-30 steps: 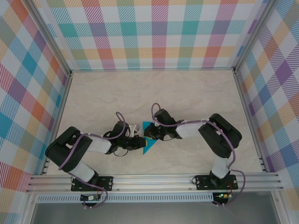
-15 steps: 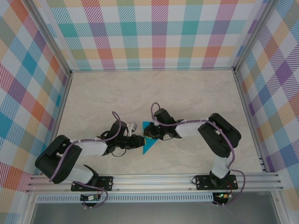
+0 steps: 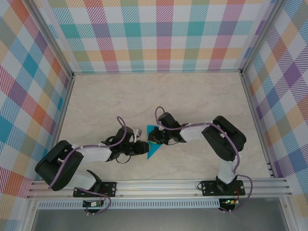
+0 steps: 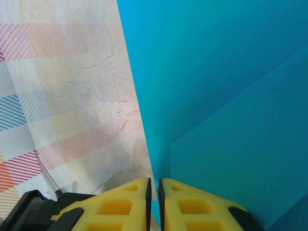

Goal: Fold a paper plane with a square sheet of paper (pick it up from the middle)
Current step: Fourth fold the wing at the center of the table.

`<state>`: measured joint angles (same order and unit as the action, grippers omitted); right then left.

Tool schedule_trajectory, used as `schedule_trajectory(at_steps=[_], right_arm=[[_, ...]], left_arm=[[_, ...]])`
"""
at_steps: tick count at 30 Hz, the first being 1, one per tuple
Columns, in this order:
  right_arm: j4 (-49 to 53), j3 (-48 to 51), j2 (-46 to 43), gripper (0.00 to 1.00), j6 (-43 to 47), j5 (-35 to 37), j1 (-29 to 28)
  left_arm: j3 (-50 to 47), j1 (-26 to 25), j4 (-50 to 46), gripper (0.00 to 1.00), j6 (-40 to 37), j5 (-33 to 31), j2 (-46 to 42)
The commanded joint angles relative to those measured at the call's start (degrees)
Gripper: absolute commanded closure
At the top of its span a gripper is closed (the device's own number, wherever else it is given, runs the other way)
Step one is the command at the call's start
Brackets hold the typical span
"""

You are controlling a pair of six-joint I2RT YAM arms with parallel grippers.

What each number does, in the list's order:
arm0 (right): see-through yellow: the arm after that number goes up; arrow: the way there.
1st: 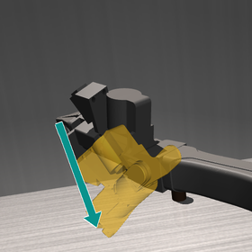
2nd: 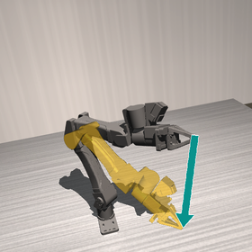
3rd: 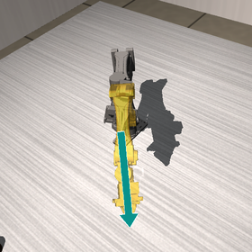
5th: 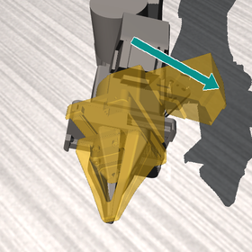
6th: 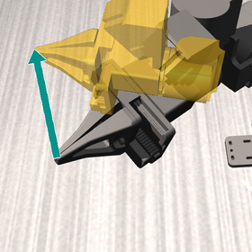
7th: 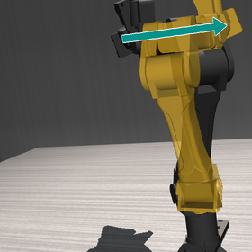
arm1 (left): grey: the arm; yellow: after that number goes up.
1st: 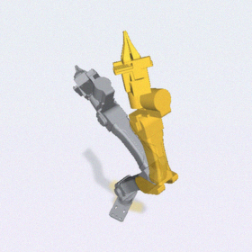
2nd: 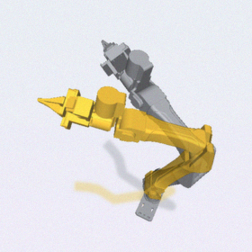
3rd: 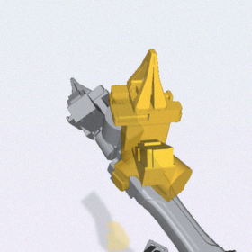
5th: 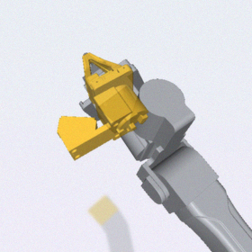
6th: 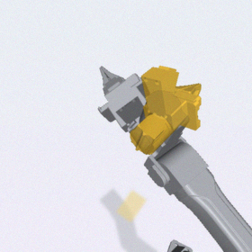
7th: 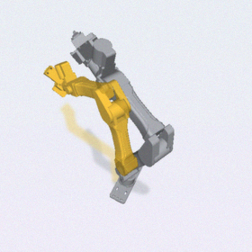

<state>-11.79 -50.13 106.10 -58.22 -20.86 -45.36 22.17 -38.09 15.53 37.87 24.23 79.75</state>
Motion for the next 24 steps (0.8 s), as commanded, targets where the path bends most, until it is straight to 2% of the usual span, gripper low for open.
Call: schedule_trajectory(at_steps=[1, 17, 24], right_arm=[[-0.08, -1.29, 0.44, 0.85, 0.52, -1.02, 0.27], [0.18, -1.72, 0.11, 0.85, 0.65, -1.45, 0.29], [0.38, -2.01, -0.32, 0.85, 0.61, -1.54, 0.32]], left_arm=[[1.54, -1.41, -0.59, 0.67, -0.21, -1.85, 1.27], [3.28, -3.71, -2.06, 0.71, -0.26, -5.4, 1.05], [3.92, -4.23, -1.14, 0.71, -0.56, -4.26, 3.5]])
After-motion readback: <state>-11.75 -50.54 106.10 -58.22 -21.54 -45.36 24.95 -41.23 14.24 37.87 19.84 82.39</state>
